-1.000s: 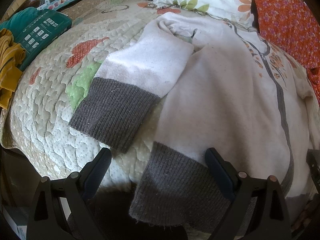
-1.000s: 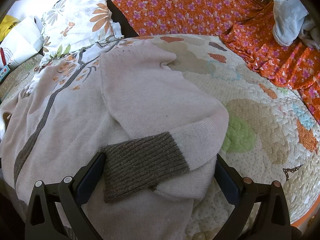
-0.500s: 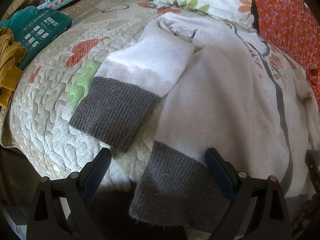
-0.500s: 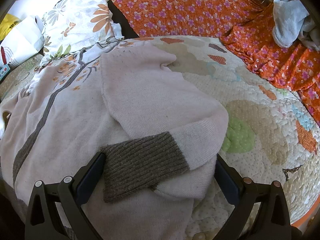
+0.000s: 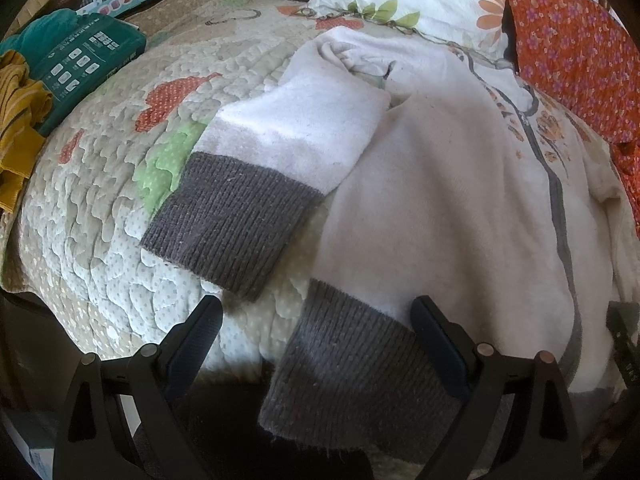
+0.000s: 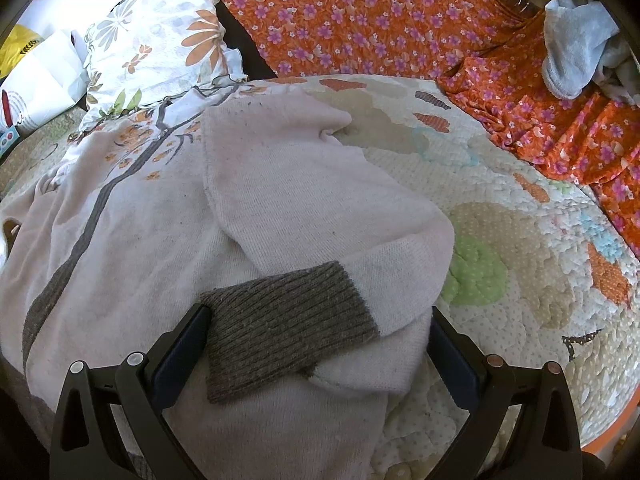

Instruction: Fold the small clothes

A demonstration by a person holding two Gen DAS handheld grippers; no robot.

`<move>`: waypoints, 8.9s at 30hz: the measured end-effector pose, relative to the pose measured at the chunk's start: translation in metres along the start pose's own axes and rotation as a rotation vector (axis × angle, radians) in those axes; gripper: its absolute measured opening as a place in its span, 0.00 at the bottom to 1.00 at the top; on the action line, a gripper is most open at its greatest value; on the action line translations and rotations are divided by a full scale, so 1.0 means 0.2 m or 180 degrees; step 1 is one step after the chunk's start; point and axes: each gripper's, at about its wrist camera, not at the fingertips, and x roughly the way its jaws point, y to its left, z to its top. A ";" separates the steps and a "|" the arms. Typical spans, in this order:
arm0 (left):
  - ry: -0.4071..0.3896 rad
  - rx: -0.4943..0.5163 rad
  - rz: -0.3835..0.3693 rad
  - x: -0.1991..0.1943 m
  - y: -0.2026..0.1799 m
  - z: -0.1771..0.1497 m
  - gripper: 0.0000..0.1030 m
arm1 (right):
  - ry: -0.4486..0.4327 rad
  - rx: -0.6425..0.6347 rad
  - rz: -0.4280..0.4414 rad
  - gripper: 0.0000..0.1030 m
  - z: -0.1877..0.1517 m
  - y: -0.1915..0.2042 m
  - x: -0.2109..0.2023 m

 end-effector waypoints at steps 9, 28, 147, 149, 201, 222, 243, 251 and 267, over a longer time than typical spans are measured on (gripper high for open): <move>-0.0168 -0.0211 -0.0220 -0.13 0.12 0.03 0.92 | -0.0010 -0.0008 -0.0014 1.00 -0.01 0.00 -0.01; -0.0003 -0.0214 0.0053 0.06 0.40 0.30 0.71 | -0.0043 -0.0025 -0.0041 1.00 -0.01 0.01 -0.01; 0.0649 0.0053 -0.0736 -0.33 -0.27 -0.07 0.69 | 0.0729 0.1054 -0.0525 0.02 0.51 -1.61 0.07; 0.0645 0.0044 -0.0757 -0.32 -0.28 -0.07 0.69 | 0.0623 0.1112 -0.0837 0.02 0.59 -1.70 0.00; 0.0279 -0.1156 -0.0489 -0.29 0.79 0.09 0.75 | 0.0691 0.0146 0.1539 0.09 1.18 0.93 0.52; 0.0294 -0.1564 -0.0272 -0.25 1.07 -0.03 0.75 | 0.0821 -0.1203 0.1828 0.55 0.88 1.61 0.32; 0.0057 -0.0746 0.0203 -0.03 1.21 0.25 0.16 | 0.0932 -0.0806 0.1374 0.61 0.45 0.86 0.08; -0.0113 -0.1251 0.0437 -0.20 1.54 0.58 0.06 | 0.0895 -0.0437 0.1300 0.61 0.44 0.68 0.08; -0.0311 -0.0401 -0.0569 -0.45 0.52 1.15 0.05 | 0.0783 0.0215 0.1348 0.61 0.33 0.24 0.12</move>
